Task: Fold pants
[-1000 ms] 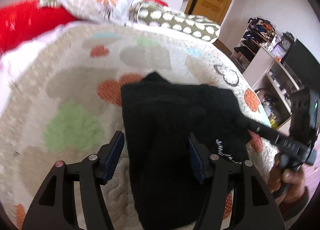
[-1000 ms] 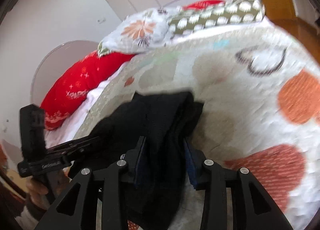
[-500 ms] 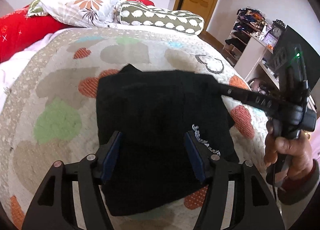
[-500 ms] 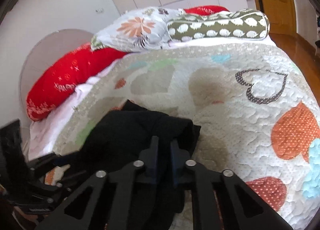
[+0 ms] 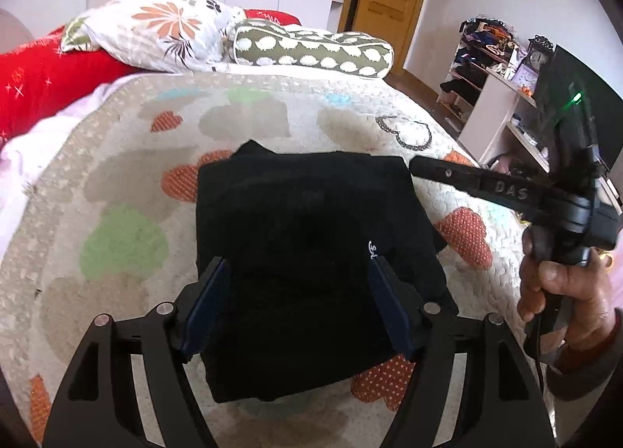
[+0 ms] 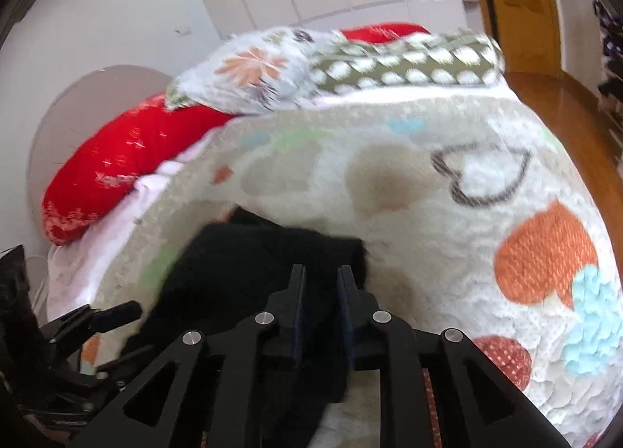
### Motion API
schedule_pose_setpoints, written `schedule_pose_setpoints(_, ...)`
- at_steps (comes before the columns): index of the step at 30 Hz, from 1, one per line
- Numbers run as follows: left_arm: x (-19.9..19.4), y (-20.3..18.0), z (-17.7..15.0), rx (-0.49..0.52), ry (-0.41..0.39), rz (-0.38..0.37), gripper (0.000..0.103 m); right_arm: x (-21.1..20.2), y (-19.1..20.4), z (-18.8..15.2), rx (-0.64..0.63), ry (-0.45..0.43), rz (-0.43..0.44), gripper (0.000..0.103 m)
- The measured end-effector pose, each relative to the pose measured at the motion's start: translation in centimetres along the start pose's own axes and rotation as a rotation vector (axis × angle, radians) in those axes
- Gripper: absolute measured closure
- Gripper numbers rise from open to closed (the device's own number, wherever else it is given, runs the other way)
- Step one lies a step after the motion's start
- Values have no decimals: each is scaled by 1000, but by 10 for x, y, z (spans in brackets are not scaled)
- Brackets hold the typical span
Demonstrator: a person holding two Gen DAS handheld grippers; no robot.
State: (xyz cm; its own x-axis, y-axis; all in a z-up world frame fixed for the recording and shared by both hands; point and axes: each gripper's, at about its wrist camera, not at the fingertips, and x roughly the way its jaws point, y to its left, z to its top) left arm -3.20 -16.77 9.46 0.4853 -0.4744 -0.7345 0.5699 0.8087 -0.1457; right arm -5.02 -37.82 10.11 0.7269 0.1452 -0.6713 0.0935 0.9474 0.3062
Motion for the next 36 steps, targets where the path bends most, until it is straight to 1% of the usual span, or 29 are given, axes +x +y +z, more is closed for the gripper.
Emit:
schedule_pose_setpoints(3,6,-1,-1,-2,10,29,31,3,23,6,-60,-1,43,83)
schedule_pose_setpoints(4,9,-1,-3,-4,16,34,31,7,30,6,-81,10,43,83)
schedule_pose_setpoints(6,14,0,-6,-8,30,39,31,20,40,3,-124,36,16,83)
schedule_pose_setpoints(9,23,5,-11,-27,46,54,29,42,39,-9,-132,101,-49,83)
schedule_pose_setpoints(11,25,6,-13,-35,45,57,29,54,32,-17,-120,122,-48,84)
schedule_pose_setpoints(12,26,6,-12,-37,44,63,28,56,29,-19,-109,113,-36,84)
schedule_pose_setpoints(16,22,6,-12,-51,40,73,28,38,31,-17,-112,108,-15,83)
schedule_pose_setpoints(18,17,8,-12,-66,36,70,28,20,36,-19,-132,87,-16,78)
schedule_pose_setpoints(20,12,9,-12,-71,28,72,27,7,39,-29,-144,80,-26,70)
schedule_pose_setpoints(23,7,8,-13,-57,13,119,27,6,41,-51,-169,110,-57,67)
schedule_pose_setpoints(25,4,8,-15,-62,12,131,27,11,41,-63,-179,101,-83,66)
schedule_pose_setpoints(26,3,9,-17,-68,12,134,27,11,39,-64,-172,88,-76,66)
schedule_pose_setpoints(29,-6,12,-19,-77,-4,155,27,3,34,-59,-132,98,-51,66)
schedule_pose_setpoints(31,-13,11,-20,-79,-16,163,27,-8,36,-57,-135,83,-52,66)
schedule_pose_setpoints(33,-18,10,-21,-77,-29,172,27,-19,40,-58,-141,56,-54,63)
schedule_pose_setpoints(35,-22,7,-22,-77,-36,171,27,-27,44,-59,-138,38,-53,52)
schedule_pose_setpoints(36,-24,5,-23,-74,-40,173,27,-29,47,-61,-142,29,-64,49)
